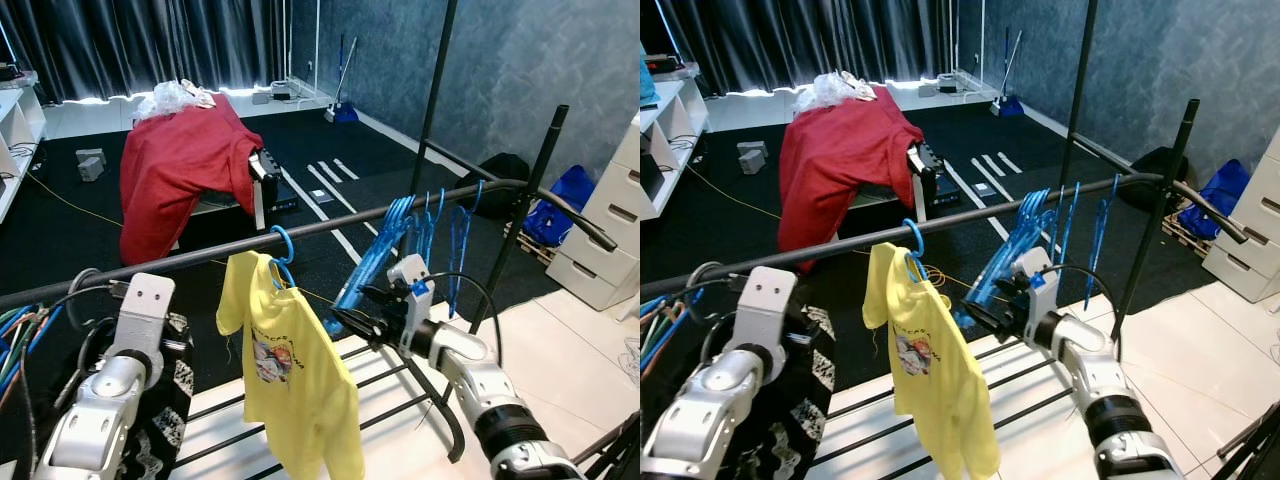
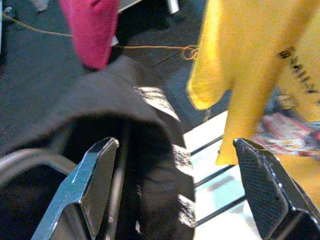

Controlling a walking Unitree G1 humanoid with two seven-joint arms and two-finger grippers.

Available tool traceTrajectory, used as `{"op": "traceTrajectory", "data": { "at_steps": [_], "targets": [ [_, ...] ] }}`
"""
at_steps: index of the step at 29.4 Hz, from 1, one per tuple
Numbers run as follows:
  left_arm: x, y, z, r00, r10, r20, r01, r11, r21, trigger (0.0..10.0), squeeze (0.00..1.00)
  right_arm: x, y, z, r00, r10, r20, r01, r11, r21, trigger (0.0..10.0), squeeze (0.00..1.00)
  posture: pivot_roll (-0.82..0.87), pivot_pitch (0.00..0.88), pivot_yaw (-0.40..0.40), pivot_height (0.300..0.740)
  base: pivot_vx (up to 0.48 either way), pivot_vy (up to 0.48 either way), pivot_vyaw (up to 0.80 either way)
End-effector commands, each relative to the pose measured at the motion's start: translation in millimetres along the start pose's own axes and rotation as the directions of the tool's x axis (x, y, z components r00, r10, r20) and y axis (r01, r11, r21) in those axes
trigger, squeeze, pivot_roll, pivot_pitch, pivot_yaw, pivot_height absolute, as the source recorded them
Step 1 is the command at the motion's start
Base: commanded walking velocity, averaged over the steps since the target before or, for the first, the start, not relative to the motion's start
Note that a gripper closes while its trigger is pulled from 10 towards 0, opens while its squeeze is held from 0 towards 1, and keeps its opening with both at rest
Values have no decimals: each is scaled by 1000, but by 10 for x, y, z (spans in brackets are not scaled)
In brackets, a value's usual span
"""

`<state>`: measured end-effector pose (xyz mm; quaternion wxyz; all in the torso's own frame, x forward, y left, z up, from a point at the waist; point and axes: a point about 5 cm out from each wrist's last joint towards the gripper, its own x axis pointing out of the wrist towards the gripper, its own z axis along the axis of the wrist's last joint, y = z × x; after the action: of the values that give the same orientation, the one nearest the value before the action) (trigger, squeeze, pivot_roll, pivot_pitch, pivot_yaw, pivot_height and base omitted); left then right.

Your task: Hang hanger

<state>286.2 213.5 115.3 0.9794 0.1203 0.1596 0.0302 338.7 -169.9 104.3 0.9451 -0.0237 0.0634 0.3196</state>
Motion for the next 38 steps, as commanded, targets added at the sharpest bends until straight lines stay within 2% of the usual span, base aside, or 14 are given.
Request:
{"op": "traceTrajectory", "data": {
  "at_steps": [1, 3, 4, 5, 8, 12, 20, 24, 32, 33, 34, 35, 37, 38],
  "targets": [
    [6, -27, -41, 1000, -13, -21, 13, 1000, 3, 10000, 0, -65, -103, 8, 997, -79, -1, 79, 997, -7, 10000, 0, 16, 0, -65, 740, 0, 0, 0],
    [10, -72, -20, 999, -32, -5, 32, 999, -7, 10000, 0, -268, -380, 53, 940, -330, 83, 325, 943, 76, 10000, 0, 11, 0, -62, 740, 0, 0, 0],
    [10, -72, -20, 999, -32, -5, 32, 999, -7, 10000, 0, -268, -380, 53, 940, -330, 83, 325, 943, 76, 10000, 0, 11, 0, -62, 740, 0, 0, 0],
    [13, -82, -11, 999, -37, 5, 37, 999, -13, 10000, 0, -383, -476, 104, 899, -413, 142, 395, 908, 143, 10000, 0, 7, 0, -60, 740, 0, 0, 0],
    [19, -73, 12, 999, -33, 31, 33, 999, -21, 10000, 0, -551, -518, 282, 843, -451, 294, 403, 890, 212, 10000, 0, -3, 0, -55, 740, 0, 0, 0],
    [19, -63, 18, 999, -28, 38, 29, 999, -20, 10000, 0, -586, -502, 342, 830, -444, 337, 389, 895, 219, 10000, 0, -8, 0, -52, 740, 0, 0, 0],
    [-1, -25, -56, 1000, -20, 17, 21, 1000, -16, 10000, 0, -623, -244, 282, 871, -398, 288, 381, 917, 116, 10000, 0, -28, 0, -49, 740, 0, 0, 0],
    [-1, -23, -60, 1000, -20, 16, 20, 1000, -16, 10000, 0, -584, -16, 397, 899, -284, 335, 290, 957, 34, 10000, 0, -31, 0, -43, 740, 0, 0, 0],
    [5, -32, -49, 999, -25, 21, 25, 1000, -15, 10000, 0, -543, 43, 491, 912, -245, 330, 267, 963, -24, 10000, 0, -31, 0, -44, 740, 0, 0, 0],
    [10, -50, -40, 999, -32, 27, 32, 999, -15, 10000, 0, -528, 17, 395, 939, -274, 207, 297, 951, -88, 10000, 0, -31, 0, -51, 740, 0, 0, 0],
    [10, -50, -40, 999, -32, 27, 32, 999, -15, 10000, 0, -528, 17, 395, 939, -274, 207, 297, 951, -88, 10000, 0, -31, 0, -51, 740, 0, 0, 0],
    [5, -69, -45, 999, -41, 29, 41, 999, -15, 10000, 0, -602, -85, 209, 927, -375, 16, 375, 923, -84, 10000, 0, -38, 0, -52, 740, 0, 0, 0],
    [5, -69, -45, 999, -41, 29, 41, 999, -15, 10000, 0, -602, -85, 209, 927, -375, 16, 375, 923, -84, 10000, 0, -38, 0, -52, 740, 0, 0, 0],
    [0, -80, -53, 999, -46, 29, 47, 999, -15, 10000, 0, -686, -167, 170, 894, -442, -65, 437, 895, -86, 10000, 0, -45, 0, -46, 740, 0, 0, 0]
  ]
}}
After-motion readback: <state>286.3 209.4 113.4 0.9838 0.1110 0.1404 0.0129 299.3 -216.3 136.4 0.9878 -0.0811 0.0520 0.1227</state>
